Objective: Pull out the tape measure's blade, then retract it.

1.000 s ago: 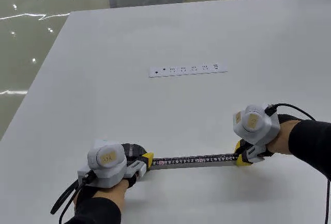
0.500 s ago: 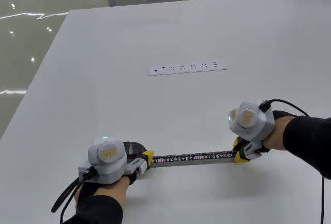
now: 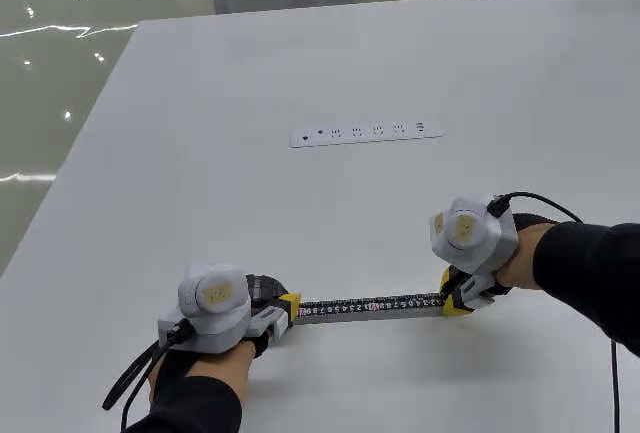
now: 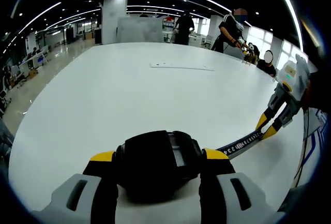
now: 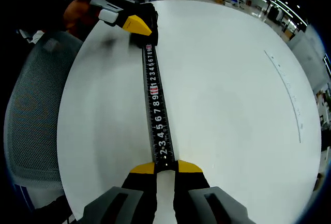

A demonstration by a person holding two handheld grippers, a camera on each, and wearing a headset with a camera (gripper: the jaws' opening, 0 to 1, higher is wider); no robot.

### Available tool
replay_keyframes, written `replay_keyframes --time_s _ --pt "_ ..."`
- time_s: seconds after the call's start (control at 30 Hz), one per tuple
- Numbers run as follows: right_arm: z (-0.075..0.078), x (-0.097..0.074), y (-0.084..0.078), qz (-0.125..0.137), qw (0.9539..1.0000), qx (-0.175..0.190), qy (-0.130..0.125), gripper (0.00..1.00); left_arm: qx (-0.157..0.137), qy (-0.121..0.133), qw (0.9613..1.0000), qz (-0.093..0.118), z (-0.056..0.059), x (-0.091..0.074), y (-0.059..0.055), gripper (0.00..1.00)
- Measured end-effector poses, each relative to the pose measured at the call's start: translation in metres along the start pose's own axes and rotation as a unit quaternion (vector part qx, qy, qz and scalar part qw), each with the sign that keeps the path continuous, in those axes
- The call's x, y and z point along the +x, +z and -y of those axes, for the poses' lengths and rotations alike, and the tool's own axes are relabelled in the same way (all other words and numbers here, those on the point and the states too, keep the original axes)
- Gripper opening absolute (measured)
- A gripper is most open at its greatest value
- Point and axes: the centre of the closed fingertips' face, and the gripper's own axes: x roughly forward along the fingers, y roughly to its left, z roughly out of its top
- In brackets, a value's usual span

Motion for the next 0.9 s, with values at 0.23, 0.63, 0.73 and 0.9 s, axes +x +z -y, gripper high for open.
replay_keyframes --time_s 0.23,0.63,0.73,0.9 --pt "0.000 0.002 0.004 -0.004 1.0000 0.002 0.000 0.07 0.002 0.001 1.0000 0.000 0.000 0.000 -0.001 0.59" --pt "-0.001 0.004 0.010 -0.004 1.0000 0.004 -0.002 0.07 0.004 0.002 1.0000 -0.003 0.001 0.000 -0.001 0.59" --pt "0.000 0.005 0.011 -0.004 1.0000 0.004 -0.002 0.07 0.004 0.002 1.0000 -0.003 0.000 0.000 -0.001 0.59" --pt "-0.001 0.005 0.013 0.000 1.0000 0.006 -0.002 0.07 0.003 0.002 1.0000 -0.005 0.000 0.001 -0.001 0.59"
